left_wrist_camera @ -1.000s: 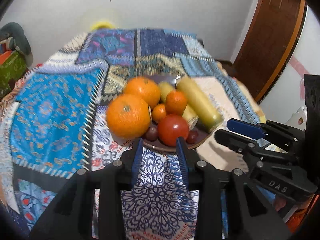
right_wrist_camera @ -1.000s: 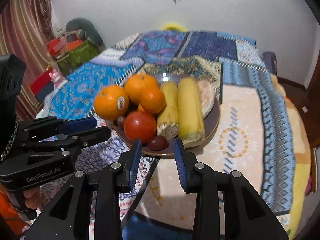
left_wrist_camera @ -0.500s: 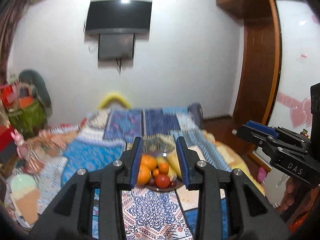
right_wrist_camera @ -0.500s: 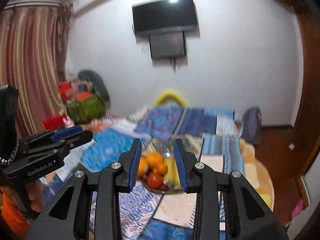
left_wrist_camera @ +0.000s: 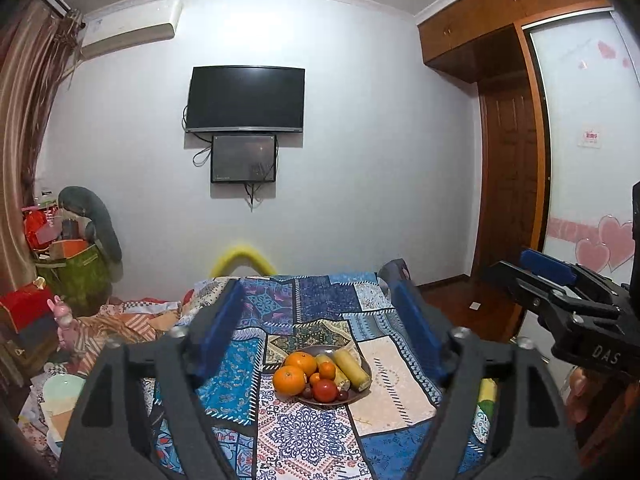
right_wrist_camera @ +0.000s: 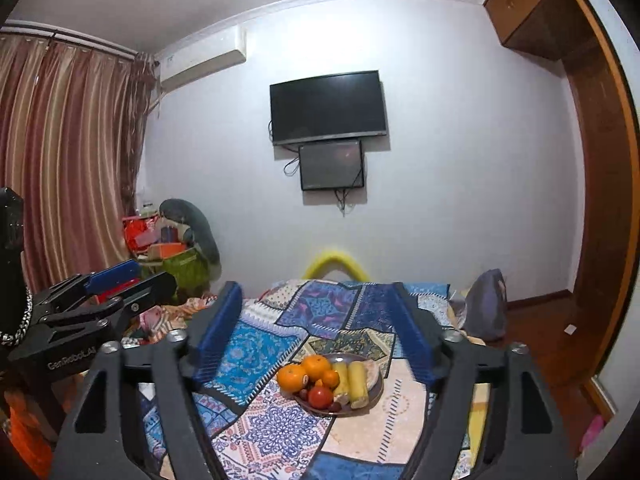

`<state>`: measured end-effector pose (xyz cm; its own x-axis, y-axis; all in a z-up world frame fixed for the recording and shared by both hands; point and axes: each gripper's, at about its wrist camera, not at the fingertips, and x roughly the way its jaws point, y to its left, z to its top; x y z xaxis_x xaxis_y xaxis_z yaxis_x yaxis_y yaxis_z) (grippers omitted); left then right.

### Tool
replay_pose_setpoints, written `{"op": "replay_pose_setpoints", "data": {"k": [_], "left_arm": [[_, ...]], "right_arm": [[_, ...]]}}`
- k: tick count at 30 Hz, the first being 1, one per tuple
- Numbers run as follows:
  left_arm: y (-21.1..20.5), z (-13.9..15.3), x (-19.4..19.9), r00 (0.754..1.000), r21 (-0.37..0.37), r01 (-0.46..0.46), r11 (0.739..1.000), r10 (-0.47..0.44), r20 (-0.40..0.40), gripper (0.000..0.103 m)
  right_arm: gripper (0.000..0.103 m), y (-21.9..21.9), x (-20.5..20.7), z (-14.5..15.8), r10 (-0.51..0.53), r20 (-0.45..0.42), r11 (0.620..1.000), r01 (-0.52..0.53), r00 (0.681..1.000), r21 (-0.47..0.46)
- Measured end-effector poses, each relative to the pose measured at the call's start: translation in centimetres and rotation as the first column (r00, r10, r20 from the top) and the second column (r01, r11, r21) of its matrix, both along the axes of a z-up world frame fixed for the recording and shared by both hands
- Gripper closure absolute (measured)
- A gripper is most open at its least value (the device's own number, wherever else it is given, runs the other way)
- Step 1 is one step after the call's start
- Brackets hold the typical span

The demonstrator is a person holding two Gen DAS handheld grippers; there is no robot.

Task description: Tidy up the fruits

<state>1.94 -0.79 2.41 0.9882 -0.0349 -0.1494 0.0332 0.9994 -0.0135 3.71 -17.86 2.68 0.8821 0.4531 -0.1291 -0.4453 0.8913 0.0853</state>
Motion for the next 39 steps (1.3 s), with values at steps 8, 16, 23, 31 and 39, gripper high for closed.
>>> {"op": "replay_pose_setpoints", "data": {"k": [8, 16, 23, 31, 39], "left_arm": [[-0.2, -0.2, -0.7, 1.0, -0.001, -0.012, 1.0, 0.012, 0.006, 0.003], [-0.3, -0.6, -0.7, 1.0, 0.001, -0.014, 1.0, 0.014, -0.004, 0.001], [-0.6, -0.7, -0.8, 1.0, 0.009, -0.012, 1.0, 0.012, -0.002, 0.0], [-0.6, -0.7, -0.6, 1.0, 0.006, -0.012, 1.0, 0.012, -0.004, 0.0], [-0.5, -0.8, -0.6, 1.0, 0.008, -0.013, 1.0, 0.013, -0.005, 0.0]], "right_arm": [[0.0, -0.1, -0.6, -0.2, -0.054, 0.029, 0.999, 0.053, 0.998, 0.004], [0.0, -0.4, -1.4, -0.6, -0.069, 0.03, 0.998, 0.069, 0.997, -0.007], [0.0, -0.5, -1.8, -0.5, -0.078, 0.032, 0.997, 0.078, 0.996, -0.011], [0.0, -0.7, -1.8, -0.4, -0.083, 0.028, 0.997, 0.083, 0.996, -0.008], [0.0, -0.8, -1.8, -0.4, -0.084, 0.027, 0.996, 0.084, 0.996, -0.006]]}}
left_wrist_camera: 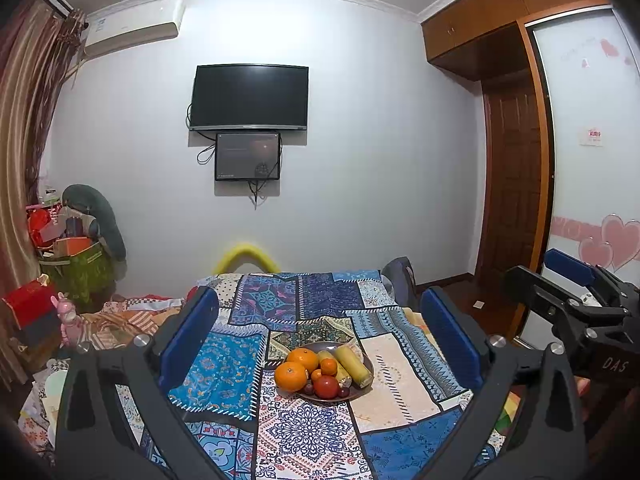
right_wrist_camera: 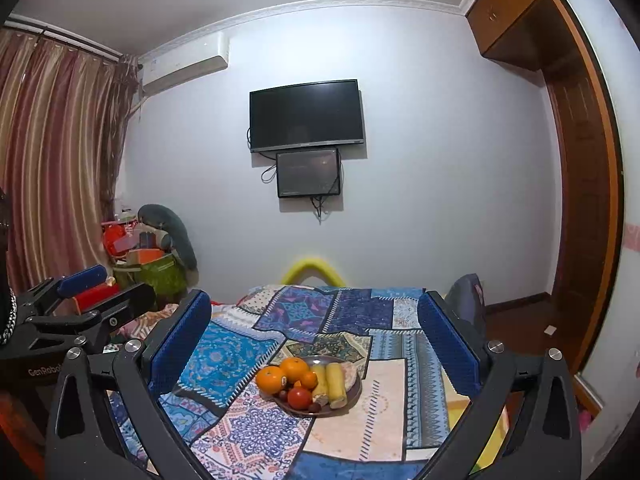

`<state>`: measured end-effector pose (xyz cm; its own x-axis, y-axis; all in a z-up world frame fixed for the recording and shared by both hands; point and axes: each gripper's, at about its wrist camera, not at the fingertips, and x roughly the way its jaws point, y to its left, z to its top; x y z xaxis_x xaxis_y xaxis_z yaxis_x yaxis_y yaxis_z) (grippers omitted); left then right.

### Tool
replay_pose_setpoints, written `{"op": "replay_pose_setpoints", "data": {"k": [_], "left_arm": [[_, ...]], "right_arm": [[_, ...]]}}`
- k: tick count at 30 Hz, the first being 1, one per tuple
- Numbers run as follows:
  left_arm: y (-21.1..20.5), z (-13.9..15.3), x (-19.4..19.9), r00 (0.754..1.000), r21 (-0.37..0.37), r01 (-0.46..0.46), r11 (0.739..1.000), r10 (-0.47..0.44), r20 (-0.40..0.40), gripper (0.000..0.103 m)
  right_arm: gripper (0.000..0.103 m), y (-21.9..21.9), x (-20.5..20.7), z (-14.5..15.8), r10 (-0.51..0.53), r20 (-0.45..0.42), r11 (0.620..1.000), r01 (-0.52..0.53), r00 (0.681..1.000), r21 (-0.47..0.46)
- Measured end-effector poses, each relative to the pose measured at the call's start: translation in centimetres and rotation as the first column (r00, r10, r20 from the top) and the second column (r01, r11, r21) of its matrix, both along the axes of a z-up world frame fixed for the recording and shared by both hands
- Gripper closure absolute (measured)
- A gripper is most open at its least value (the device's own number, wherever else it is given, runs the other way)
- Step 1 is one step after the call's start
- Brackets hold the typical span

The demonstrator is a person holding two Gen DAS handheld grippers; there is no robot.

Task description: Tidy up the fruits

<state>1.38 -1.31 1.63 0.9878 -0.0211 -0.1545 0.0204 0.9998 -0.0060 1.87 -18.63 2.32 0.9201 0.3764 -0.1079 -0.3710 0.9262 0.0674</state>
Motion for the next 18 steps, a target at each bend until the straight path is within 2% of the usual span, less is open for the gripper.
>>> {"op": "replay_pose_setpoints", "data": {"k": [18], "left_arm": [[-0.24, -0.28, -0.05, 1.0, -0.002, 0.003, 1.0, -0.003, -0.007, 0.0]], "right_arm": [[0.0, -0.14, 0.03, 0.1, -0.008, 0.001, 1.0, 0.008, 1.0, -0.003]]}}
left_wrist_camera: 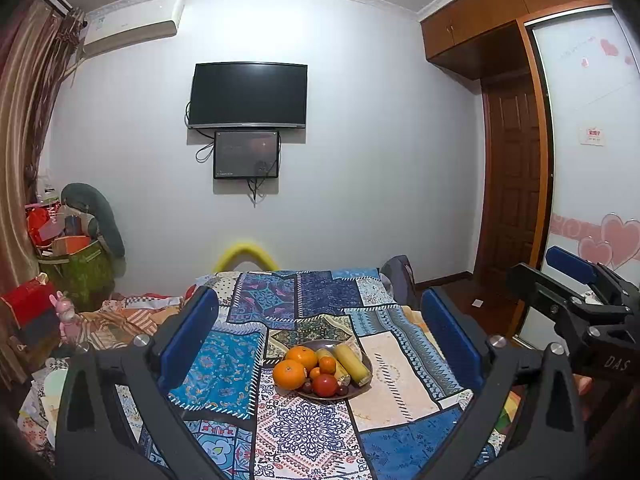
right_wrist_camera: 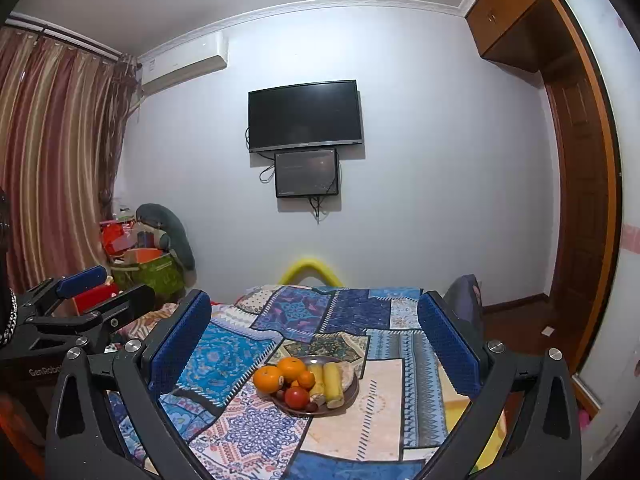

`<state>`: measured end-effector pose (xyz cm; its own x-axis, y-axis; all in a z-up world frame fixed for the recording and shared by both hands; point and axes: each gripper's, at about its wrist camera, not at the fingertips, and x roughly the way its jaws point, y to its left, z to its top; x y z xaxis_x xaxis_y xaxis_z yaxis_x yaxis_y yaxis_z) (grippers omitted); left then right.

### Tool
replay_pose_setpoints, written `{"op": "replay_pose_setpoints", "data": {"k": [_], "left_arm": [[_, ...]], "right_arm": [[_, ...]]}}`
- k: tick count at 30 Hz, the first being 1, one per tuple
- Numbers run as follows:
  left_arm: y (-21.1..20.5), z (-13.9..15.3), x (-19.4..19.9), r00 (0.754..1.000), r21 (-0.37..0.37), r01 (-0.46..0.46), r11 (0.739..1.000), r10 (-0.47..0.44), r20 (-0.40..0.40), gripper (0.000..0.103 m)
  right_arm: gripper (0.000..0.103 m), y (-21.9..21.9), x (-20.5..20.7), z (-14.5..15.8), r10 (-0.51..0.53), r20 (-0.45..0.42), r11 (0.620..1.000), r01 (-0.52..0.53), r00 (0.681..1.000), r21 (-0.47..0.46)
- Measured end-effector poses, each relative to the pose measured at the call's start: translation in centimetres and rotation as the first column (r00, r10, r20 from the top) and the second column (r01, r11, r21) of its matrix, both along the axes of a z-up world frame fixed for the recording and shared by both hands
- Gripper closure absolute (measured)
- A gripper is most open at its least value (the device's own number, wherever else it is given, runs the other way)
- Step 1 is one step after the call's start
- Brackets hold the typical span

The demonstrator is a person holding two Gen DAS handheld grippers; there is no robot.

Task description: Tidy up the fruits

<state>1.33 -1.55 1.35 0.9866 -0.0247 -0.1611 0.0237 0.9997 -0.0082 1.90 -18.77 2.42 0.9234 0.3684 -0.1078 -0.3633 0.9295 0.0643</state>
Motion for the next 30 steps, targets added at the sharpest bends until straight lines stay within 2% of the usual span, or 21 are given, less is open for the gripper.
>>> {"op": "replay_pose_setpoints", "data": {"k": [30], "left_arm": [[0.09, -0.18, 0.44, 0.998, -0.018, 0.048, 0.999, -0.048, -0.028, 0.0]], "right_arm": [[0.0, -0.19, -0.05, -0.08, 0.001, 0.0, 1.0, -0.001, 1.0, -0.006]]}}
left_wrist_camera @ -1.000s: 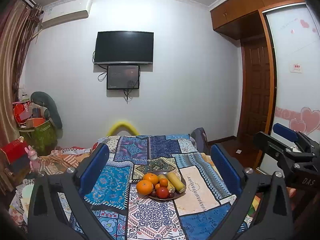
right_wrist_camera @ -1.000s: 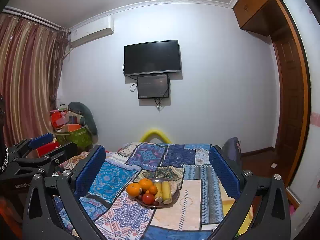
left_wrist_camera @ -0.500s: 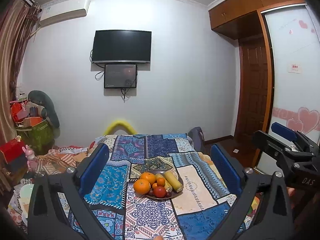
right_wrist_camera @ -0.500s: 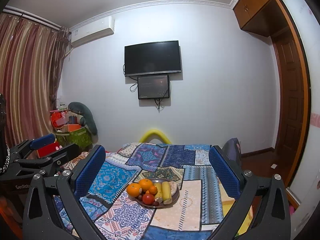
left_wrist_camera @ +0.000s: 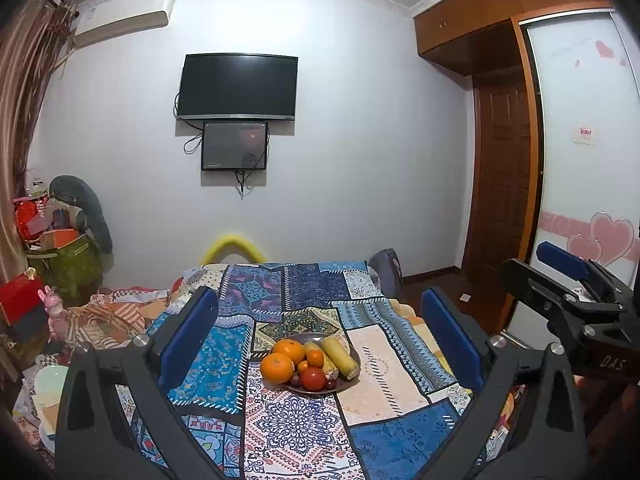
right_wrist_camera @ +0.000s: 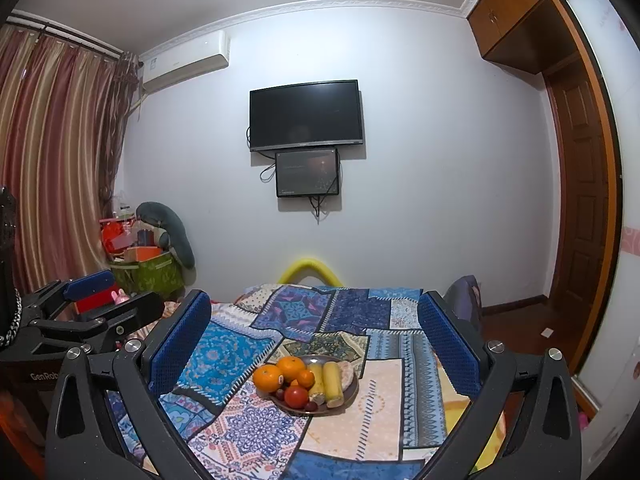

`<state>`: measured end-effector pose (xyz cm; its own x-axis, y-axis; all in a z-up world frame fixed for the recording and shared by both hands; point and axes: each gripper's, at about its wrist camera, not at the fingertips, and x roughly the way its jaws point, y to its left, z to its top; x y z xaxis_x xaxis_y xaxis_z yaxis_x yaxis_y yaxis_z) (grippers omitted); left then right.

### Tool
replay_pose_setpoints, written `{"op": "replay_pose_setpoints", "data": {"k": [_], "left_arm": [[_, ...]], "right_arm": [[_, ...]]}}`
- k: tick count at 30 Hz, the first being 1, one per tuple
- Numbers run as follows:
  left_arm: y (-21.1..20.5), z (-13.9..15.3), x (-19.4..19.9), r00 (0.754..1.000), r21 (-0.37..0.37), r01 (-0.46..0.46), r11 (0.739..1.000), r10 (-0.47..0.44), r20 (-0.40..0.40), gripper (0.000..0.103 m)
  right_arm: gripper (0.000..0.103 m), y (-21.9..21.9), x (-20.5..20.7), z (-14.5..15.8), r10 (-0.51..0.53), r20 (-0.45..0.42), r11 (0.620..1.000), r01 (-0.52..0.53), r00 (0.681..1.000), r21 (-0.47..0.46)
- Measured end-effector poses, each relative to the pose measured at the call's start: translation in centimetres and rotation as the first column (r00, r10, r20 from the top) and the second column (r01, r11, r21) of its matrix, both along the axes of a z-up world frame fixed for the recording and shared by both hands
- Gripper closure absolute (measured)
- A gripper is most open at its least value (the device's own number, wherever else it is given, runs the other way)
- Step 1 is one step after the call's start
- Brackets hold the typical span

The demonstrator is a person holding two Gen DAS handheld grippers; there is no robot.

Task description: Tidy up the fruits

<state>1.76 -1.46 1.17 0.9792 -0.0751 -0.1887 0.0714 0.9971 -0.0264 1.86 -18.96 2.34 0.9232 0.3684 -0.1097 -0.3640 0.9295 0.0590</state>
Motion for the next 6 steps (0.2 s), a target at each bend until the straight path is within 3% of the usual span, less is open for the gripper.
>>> {"op": "replay_pose_setpoints", "data": {"k": [6], "left_arm": [[0.1, -0.1, -0.01, 1.0, -0.001, 0.0, 1.0, 0.0, -0.003, 0.0]], "right_arm": [[0.0, 0.03, 0.12, -0.06, 0.0, -0.003, 1.0, 0.0, 1.0, -0.003]]}}
